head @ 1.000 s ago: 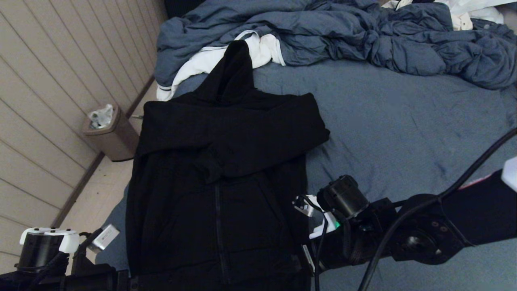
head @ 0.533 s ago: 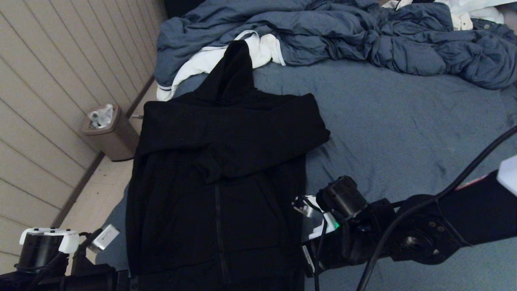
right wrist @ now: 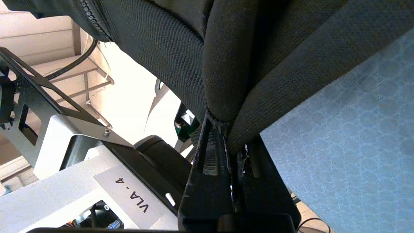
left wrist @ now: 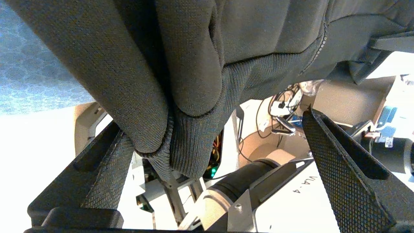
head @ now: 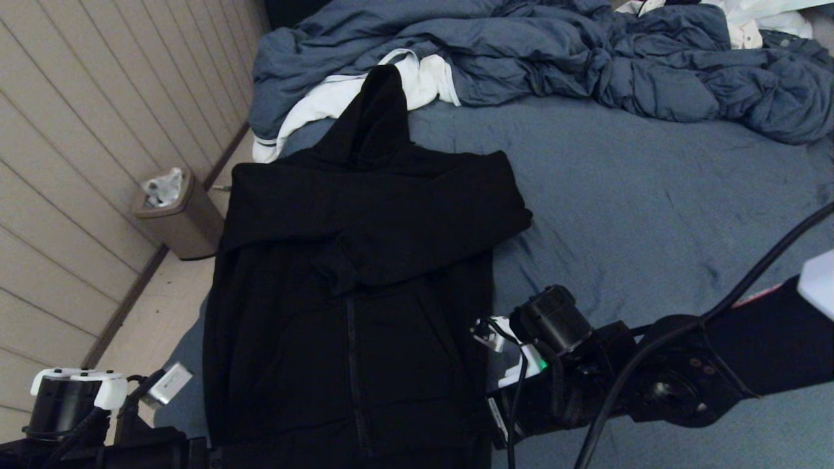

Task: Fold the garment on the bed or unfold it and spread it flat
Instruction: Fold the black sweatshirt

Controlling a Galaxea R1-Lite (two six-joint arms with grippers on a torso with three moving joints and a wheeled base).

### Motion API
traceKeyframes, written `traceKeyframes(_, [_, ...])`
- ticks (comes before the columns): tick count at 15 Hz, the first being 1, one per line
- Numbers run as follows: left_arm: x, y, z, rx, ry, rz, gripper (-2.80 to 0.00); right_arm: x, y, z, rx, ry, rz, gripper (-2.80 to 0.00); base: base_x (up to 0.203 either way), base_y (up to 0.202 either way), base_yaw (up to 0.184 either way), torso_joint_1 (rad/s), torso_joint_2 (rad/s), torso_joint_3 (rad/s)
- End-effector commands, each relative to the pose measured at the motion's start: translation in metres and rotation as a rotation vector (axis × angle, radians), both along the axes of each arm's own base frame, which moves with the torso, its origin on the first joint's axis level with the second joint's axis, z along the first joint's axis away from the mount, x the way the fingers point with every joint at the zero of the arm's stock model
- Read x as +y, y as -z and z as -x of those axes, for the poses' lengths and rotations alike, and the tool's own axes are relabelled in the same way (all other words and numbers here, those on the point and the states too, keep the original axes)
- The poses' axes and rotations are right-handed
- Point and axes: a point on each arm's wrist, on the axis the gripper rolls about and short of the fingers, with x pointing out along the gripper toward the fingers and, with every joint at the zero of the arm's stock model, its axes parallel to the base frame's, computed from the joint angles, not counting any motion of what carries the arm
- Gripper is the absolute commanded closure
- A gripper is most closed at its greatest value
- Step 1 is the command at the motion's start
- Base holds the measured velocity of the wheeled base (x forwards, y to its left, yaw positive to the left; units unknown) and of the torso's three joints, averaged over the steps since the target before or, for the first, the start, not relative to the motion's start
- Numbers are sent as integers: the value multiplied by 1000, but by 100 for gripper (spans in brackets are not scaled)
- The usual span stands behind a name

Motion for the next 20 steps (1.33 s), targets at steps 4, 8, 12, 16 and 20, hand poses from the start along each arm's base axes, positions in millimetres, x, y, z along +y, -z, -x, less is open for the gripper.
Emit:
traceKeyframes(4, [-3,0,3,0,21,1,-280,0,-1,0,0,-2,-5,0,0,0,0,0,0,0])
traceKeyframes(8, [-3,0,4,2,21,-1,-280,0,-1,0,-1,-1,-4,0,0,0,0,0,0,0])
traceKeyframes(12, [-3,0,3,-2,20,0,0,0,-1,0,-1,-2,-6,0,0,0,0,0,0,0])
traceKeyframes(16, [-4,0,2,-2,21,1,0,0,-1,0,0,-1,-6,0,0,0,0,0,0,0])
traceKeyframes(20, [-3,0,3,-3,23,1,0,0,0,1,2,-2,-3,0,0,0,0,0,0,0])
